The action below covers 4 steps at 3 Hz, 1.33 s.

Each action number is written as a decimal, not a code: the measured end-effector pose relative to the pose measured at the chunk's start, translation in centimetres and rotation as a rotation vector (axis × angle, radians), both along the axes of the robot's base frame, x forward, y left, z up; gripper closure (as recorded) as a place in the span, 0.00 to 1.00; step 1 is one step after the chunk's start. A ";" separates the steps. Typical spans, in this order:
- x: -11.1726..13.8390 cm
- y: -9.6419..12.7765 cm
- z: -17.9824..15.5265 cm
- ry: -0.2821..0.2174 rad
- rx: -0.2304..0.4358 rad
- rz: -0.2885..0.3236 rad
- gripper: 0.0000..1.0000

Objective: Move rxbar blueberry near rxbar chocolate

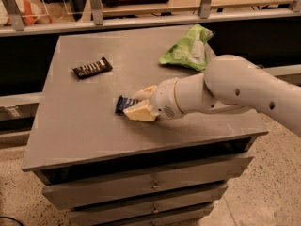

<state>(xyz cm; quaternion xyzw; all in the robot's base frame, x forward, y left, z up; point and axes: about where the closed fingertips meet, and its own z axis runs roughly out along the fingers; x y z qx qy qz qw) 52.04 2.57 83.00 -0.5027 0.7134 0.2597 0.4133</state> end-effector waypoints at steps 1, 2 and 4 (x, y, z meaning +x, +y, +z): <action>3.6 -1.3 1.0 -0.095 -0.029 -0.073 1.00; 6.9 -2.6 1.5 -0.169 -0.064 -0.135 1.00; 13.6 -2.1 1.1 -0.241 -0.080 -0.183 1.00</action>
Offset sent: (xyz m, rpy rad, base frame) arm 0.1110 -0.0455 0.0192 -0.1047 -0.2513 -0.2154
